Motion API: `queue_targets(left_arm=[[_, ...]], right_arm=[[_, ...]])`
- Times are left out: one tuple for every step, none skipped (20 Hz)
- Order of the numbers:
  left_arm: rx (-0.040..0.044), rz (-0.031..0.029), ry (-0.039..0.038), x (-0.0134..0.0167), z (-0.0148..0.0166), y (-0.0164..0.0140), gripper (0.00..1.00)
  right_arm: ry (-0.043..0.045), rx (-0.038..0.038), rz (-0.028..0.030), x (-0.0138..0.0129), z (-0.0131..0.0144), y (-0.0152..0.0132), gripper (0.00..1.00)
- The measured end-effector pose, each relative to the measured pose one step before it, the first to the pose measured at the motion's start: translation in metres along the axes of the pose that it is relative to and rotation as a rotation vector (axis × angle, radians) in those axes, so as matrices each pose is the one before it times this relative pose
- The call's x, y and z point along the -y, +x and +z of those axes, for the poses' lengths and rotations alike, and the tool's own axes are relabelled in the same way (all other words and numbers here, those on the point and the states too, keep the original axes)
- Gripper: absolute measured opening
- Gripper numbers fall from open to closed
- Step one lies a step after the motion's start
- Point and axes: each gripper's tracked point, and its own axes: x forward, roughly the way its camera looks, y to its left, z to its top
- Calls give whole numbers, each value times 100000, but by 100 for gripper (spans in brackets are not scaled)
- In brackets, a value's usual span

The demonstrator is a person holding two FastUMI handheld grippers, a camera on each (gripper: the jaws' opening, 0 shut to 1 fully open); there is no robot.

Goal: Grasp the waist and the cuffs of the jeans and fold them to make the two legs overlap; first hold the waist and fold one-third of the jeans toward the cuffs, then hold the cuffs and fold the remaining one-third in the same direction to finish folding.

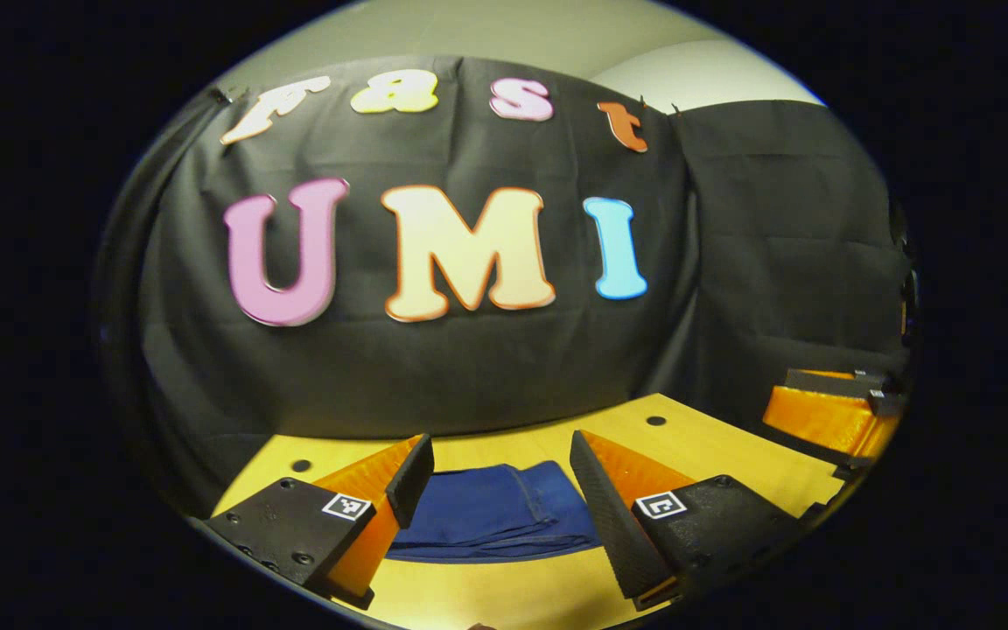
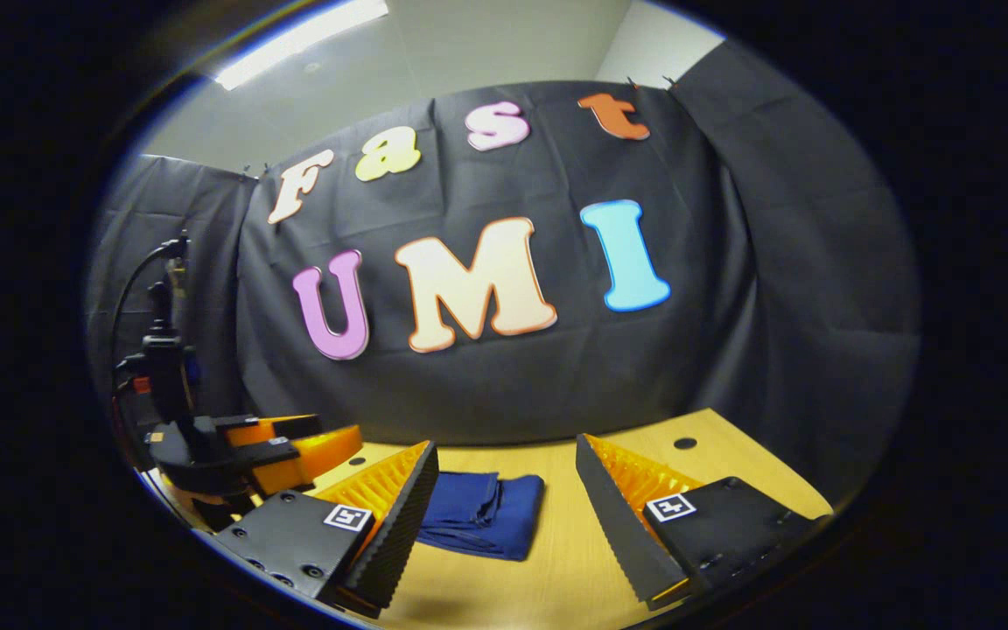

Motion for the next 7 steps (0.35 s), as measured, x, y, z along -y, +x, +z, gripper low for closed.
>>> queue_targets(left_arm=[[782,988,-626,-525,707,-1831,94],[410,1193,-1324,-747,494,-2009,93],[-88,548,-764,-797,436,-2064,93],[1292,1685,-57,-1096,703,-1691,93],[1803,2058,974,-1288,711,-1317,94],[2083,1871,1616,-1153,821,-1176,93],[1463,1817,1674,-1031,512,-1114,93]], right_arm=[[-1488,3027,-903,-710,640,-603,97],[-457,2853,-475,-1279,1250,-1079,94],[-262,2926,40,-1324,1080,-946,98],[-671,2994,-675,-1150,1192,-977,97],[-880,2426,193,-1155,1082,-696,97],[-891,2057,418,-1249,885,-904,94],[-463,1406,529,-1020,687,-664,94]])
